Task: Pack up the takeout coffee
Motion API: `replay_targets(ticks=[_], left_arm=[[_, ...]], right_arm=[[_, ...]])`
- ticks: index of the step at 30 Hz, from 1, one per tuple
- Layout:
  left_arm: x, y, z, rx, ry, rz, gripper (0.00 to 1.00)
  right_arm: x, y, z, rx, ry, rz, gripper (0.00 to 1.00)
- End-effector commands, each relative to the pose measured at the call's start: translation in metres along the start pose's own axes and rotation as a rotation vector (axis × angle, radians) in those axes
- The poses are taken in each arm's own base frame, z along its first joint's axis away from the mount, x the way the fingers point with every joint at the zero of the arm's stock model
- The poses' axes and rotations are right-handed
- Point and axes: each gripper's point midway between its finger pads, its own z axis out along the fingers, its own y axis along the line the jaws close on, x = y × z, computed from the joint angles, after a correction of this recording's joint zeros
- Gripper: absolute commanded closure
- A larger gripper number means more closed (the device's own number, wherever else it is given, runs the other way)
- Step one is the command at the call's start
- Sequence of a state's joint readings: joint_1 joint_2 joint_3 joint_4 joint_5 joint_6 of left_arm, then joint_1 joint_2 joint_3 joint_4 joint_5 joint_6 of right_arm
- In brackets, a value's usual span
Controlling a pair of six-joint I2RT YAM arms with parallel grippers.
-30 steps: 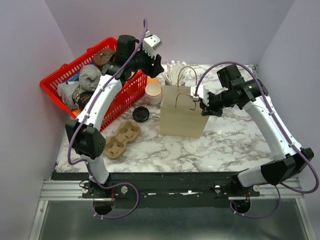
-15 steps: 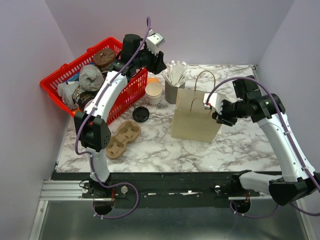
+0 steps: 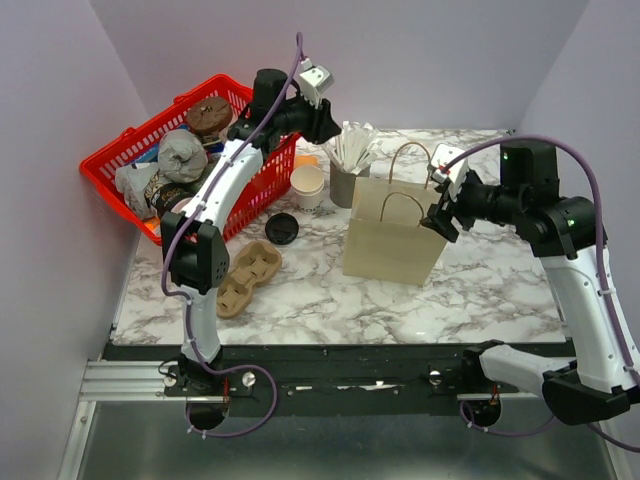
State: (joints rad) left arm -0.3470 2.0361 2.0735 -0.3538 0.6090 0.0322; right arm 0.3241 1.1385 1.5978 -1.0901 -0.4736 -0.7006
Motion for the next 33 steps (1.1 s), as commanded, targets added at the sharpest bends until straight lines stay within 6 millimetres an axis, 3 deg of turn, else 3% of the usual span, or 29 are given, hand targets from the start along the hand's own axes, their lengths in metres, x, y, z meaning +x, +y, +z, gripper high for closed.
replay_targets(ticks=[1,5,11,16,24,29,33], left_arm=[[-0.013,-0.044,-0.02,0.153,-0.073,0.059,0.54],[0.009,-0.062,-0.032,0.212,-0.037,0.155,0.54],[0.028,-0.067,-0.027,0.236,0.008,0.163,0.55],[0.047,-0.062,-0.008,0.212,0.061,0.174,0.55],[0.061,-0.051,0.014,0.159,0.102,0.189,0.6],[0.063,-0.042,0.018,0.124,0.115,0.197,0.69],[0.067,-0.04,0.02,0.122,0.134,0.199,0.71]], right_arm=[[-0.015,-0.009,0.004,0.036,-0.063,0.067,0.21],[-0.015,-0.014,0.006,0.041,-0.054,0.062,0.21],[-0.015,-0.016,0.01,0.037,-0.049,0.059,0.21],[-0.014,-0.018,0.012,0.039,-0.044,0.062,0.21],[-0.011,-0.017,0.013,0.038,-0.033,0.064,0.21],[-0.011,-0.019,0.014,0.041,-0.032,0.064,0.21],[-0.012,-0.02,0.015,0.039,-0.034,0.064,0.21]])
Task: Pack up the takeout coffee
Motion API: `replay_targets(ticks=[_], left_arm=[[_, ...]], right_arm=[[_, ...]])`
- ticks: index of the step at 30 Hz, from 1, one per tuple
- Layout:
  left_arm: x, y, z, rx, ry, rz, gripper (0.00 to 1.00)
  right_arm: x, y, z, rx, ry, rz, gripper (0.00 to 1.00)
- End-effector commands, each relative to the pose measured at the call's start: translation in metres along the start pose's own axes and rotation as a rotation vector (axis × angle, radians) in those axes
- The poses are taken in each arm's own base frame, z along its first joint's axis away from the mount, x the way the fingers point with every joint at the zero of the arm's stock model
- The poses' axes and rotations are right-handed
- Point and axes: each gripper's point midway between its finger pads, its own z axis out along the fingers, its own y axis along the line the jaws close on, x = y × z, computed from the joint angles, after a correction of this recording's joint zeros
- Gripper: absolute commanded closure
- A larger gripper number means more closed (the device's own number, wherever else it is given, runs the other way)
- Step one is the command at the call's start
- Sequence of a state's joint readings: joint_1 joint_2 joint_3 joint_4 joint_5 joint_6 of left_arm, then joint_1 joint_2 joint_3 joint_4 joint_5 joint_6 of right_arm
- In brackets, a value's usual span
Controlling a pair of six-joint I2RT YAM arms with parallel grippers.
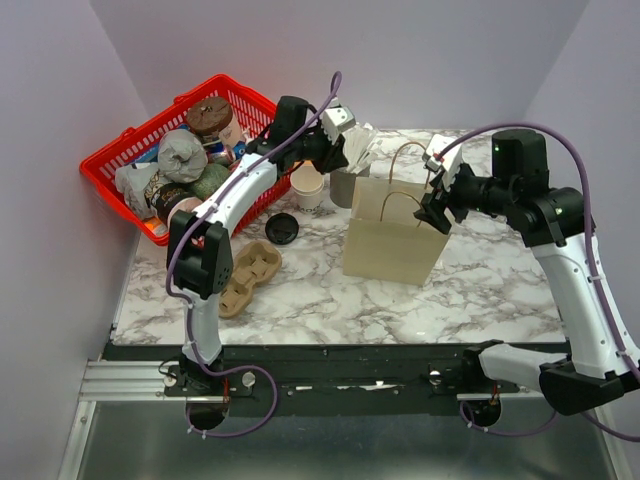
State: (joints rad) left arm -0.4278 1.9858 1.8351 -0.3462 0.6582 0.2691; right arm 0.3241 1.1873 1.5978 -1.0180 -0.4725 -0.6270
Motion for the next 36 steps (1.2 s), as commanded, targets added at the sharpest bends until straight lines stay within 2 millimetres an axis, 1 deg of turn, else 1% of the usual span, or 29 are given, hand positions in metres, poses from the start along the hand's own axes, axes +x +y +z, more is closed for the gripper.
replay_targets(ticks=[1,4,6,10,11,12,13,14,15,17,18,20,21,27,31,32,33,34,35,36], left_arm=[[-0.01,0.008,0.0,-0.025,-0.002,0.044,0.71],[-0.011,0.005,0.0,-0.011,-0.008,0.042,0.74],[-0.014,0.003,0.0,-0.007,-0.015,0.043,0.74],[-0.016,-0.003,-0.002,0.015,-0.025,0.051,0.9],[-0.014,-0.004,-0.002,0.019,-0.023,0.048,0.92],[-0.017,-0.005,-0.004,0.024,-0.033,0.05,0.94],[-0.017,-0.008,-0.004,0.031,-0.036,0.049,1.0],[-0.019,-0.009,-0.005,0.033,-0.04,0.049,1.0],[-0.026,-0.011,-0.009,0.034,-0.062,0.055,1.0],[-0.031,-0.014,-0.012,0.032,-0.078,0.062,1.0],[-0.04,-0.015,-0.017,0.026,-0.102,0.073,1.0],[-0.045,-0.017,-0.022,0.021,-0.112,0.078,1.0],[-0.05,-0.019,-0.026,0.017,-0.122,0.087,1.0],[-0.056,-0.026,-0.038,0.011,-0.137,0.088,1.0],[-0.052,-0.026,-0.036,0.011,-0.128,0.08,1.0],[-0.051,-0.025,-0.035,0.011,-0.127,0.078,0.95],[-0.045,-0.023,-0.03,0.005,-0.111,0.058,0.84],[-0.048,-0.02,-0.029,-0.006,-0.112,0.057,0.73],[-0.046,-0.019,-0.027,-0.01,-0.109,0.054,0.59],[-0.043,-0.018,-0.022,-0.006,-0.107,0.05,0.57]], right_arm=[[-0.008,-0.008,-0.001,0.025,-0.019,0.0,0.21],[-0.009,-0.008,-0.001,0.027,-0.022,-0.002,0.21],[-0.009,-0.009,-0.001,0.029,-0.022,0.001,0.21],[-0.009,-0.009,-0.001,0.031,-0.021,0.002,0.21],[-0.008,-0.009,-0.001,0.033,-0.02,0.004,0.21],[-0.008,-0.009,-0.001,0.032,-0.019,0.003,0.21],[-0.008,-0.009,0.0,0.033,-0.02,0.004,0.21],[-0.009,-0.01,0.0,0.033,-0.023,0.004,0.21],[-0.01,-0.01,0.0,0.033,-0.023,0.004,0.21],[-0.011,-0.011,0.0,0.035,-0.025,0.004,0.21],[-0.012,-0.012,-0.001,0.037,-0.027,0.003,0.21],[-0.012,-0.012,0.0,0.037,-0.026,0.004,0.21],[-0.012,-0.012,0.0,0.035,-0.026,0.005,0.21],[-0.014,-0.013,0.001,0.034,-0.03,0.007,0.21],[-0.014,-0.014,0.002,0.034,-0.029,0.007,0.21],[-0.014,-0.015,0.002,0.036,-0.03,0.009,0.21],[-0.015,-0.014,0.002,0.033,-0.031,0.007,0.21],[-0.015,-0.014,0.003,0.031,-0.031,0.009,0.21],[-0.015,-0.014,0.002,0.032,-0.032,0.008,0.21],[-0.016,-0.015,0.002,0.036,-0.033,0.005,0.21]])
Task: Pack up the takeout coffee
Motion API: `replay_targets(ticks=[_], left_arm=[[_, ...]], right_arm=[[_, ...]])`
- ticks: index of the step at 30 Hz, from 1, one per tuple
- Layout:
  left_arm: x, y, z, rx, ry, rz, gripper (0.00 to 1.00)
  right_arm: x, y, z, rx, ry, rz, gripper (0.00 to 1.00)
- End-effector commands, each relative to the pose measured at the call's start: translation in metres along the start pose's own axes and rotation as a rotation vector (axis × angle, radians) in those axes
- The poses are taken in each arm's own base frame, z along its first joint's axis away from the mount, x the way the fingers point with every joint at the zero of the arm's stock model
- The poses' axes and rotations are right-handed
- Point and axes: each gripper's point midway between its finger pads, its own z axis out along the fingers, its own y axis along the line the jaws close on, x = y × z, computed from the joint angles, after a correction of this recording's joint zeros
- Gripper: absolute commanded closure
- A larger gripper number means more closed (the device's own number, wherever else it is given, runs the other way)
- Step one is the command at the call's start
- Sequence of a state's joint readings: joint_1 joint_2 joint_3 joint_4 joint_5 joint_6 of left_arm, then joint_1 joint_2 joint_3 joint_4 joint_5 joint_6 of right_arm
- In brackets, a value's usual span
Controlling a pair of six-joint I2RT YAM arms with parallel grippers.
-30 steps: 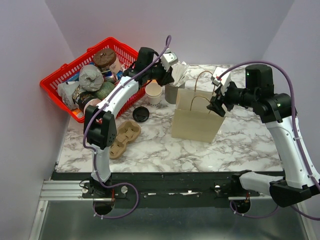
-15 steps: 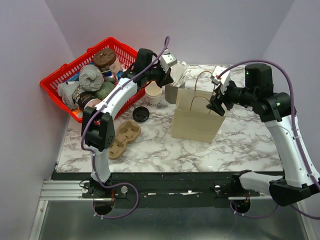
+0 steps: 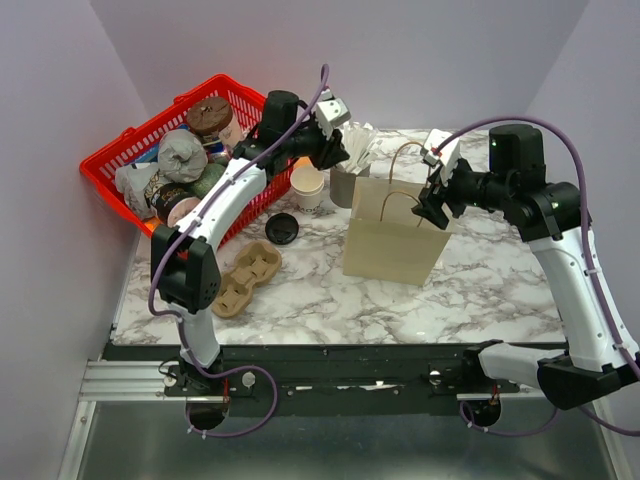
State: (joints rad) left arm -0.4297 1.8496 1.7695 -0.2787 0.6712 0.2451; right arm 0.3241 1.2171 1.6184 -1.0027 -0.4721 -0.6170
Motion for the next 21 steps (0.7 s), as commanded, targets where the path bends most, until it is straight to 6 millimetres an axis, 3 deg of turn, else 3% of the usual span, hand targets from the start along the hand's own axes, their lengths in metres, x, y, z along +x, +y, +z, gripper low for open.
replay_targets(ticks=[1,10,13,16,21], left_arm=[[0.005,-0.002,0.013,0.014,0.0,-0.012,0.56],[0.016,0.001,0.034,0.032,0.01,-0.034,0.6],[0.021,0.004,0.039,0.031,0.021,-0.042,0.65],[0.022,0.005,0.042,0.038,0.02,-0.042,0.73],[0.014,0.003,0.038,0.039,0.008,-0.027,0.96]], right_arm=[[-0.012,-0.008,-0.004,0.03,-0.028,-0.001,0.21],[-0.009,-0.009,-0.004,0.033,-0.016,0.002,0.21],[-0.009,-0.01,-0.004,0.038,-0.015,0.001,0.21],[-0.009,-0.01,-0.003,0.035,-0.014,0.001,0.21],[-0.011,-0.012,-0.002,0.038,-0.018,-0.003,0.21]])
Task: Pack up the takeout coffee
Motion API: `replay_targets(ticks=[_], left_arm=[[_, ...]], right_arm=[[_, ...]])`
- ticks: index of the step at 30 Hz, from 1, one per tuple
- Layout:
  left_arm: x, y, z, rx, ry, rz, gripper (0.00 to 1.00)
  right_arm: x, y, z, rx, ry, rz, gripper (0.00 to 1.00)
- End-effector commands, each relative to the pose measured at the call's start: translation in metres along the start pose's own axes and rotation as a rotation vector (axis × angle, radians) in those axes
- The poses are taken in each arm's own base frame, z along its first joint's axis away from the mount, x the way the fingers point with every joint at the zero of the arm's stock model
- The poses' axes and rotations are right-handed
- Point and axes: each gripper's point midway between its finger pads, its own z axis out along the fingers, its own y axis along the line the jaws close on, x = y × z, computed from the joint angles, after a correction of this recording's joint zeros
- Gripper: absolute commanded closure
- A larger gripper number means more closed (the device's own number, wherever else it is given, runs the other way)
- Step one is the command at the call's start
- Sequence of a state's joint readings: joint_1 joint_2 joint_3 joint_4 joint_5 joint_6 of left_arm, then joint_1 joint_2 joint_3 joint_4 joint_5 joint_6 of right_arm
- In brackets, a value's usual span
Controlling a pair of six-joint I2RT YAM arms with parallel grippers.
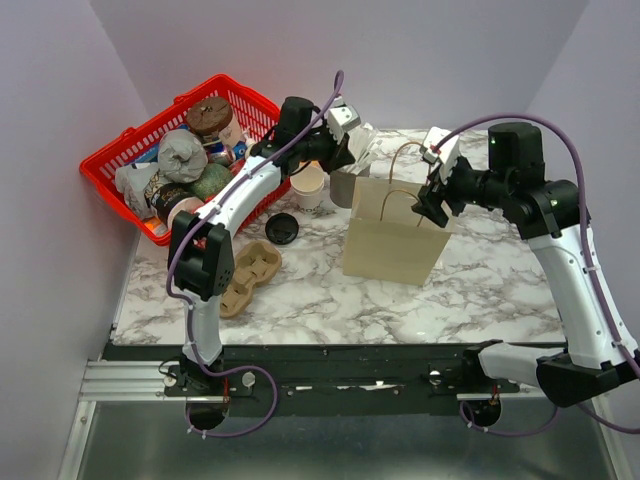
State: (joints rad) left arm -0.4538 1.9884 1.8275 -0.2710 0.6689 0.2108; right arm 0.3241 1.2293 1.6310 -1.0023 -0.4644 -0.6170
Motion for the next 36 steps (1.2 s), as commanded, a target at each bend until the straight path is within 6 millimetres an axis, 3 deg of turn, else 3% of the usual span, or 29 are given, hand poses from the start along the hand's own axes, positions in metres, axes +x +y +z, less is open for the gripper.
replay_targets(ticks=[1,6,10,15,18,23,31,36], left_arm=[[-0.025,-0.003,-0.005,0.004,-0.051,0.048,0.99],[-0.056,-0.01,-0.026,-0.017,-0.102,0.101,1.0],[-0.094,-0.021,-0.055,-0.038,-0.154,0.155,1.0],[-0.127,-0.035,-0.086,-0.06,-0.198,0.188,1.0],[-0.15,-0.048,-0.108,-0.068,-0.24,0.195,1.0],[-0.192,-0.076,-0.15,-0.075,-0.323,0.21,1.0],[-0.224,-0.131,-0.199,0.008,-0.422,0.265,1.0],[-0.22,-0.155,-0.208,0.068,-0.452,0.26,1.0]], right_arm=[[-0.009,-0.009,-0.002,0.03,-0.02,-0.002,0.21],[-0.015,-0.015,-0.003,0.055,-0.034,-0.007,0.21],[-0.02,-0.023,-0.005,0.093,-0.044,-0.012,0.21],[-0.026,-0.033,-0.011,0.155,-0.063,-0.012,0.21],[-0.029,-0.046,-0.013,0.227,-0.071,0.009,0.21],[-0.042,-0.087,-0.035,0.472,-0.1,0.044,0.19],[-0.072,-0.107,-0.062,0.596,-0.186,0.027,0.19],[-0.081,-0.106,-0.069,0.593,-0.211,0.02,0.16]])
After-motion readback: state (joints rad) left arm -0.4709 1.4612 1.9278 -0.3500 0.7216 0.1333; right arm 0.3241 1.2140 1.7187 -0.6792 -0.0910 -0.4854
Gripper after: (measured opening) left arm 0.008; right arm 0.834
